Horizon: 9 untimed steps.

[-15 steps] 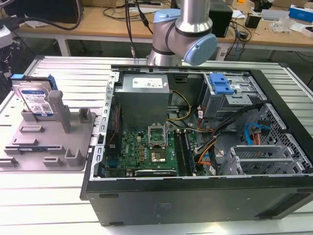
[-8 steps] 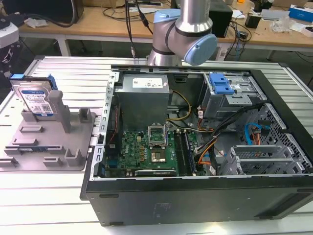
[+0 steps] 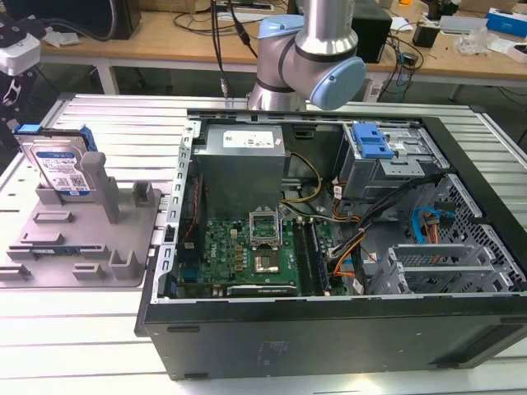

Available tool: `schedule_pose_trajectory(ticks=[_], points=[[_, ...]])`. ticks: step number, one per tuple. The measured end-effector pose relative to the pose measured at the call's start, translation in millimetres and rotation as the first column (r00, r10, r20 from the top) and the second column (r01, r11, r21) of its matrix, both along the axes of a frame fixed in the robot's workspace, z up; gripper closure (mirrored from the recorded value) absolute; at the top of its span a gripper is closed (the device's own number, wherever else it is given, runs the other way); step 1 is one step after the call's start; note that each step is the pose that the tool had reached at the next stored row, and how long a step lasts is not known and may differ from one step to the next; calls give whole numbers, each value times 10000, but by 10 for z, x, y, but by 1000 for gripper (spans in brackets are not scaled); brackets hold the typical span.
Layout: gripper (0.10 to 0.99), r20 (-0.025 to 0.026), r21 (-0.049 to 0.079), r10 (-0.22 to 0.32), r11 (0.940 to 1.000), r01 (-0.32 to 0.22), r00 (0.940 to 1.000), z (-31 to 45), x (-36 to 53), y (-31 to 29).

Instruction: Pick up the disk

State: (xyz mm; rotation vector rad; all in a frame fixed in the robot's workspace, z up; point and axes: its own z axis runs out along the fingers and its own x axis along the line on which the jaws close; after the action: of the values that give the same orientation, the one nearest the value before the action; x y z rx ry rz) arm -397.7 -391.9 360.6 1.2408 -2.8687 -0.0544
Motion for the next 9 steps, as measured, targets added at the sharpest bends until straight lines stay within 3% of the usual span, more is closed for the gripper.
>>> schedule_pose_trajectory(ticks=[4, 9], points=[[980, -1, 0, 844, 9964, -844, 9964, 0, 0, 0], [980, 0, 0, 1912, 9816, -1912, 9816, -1, 0, 0]])
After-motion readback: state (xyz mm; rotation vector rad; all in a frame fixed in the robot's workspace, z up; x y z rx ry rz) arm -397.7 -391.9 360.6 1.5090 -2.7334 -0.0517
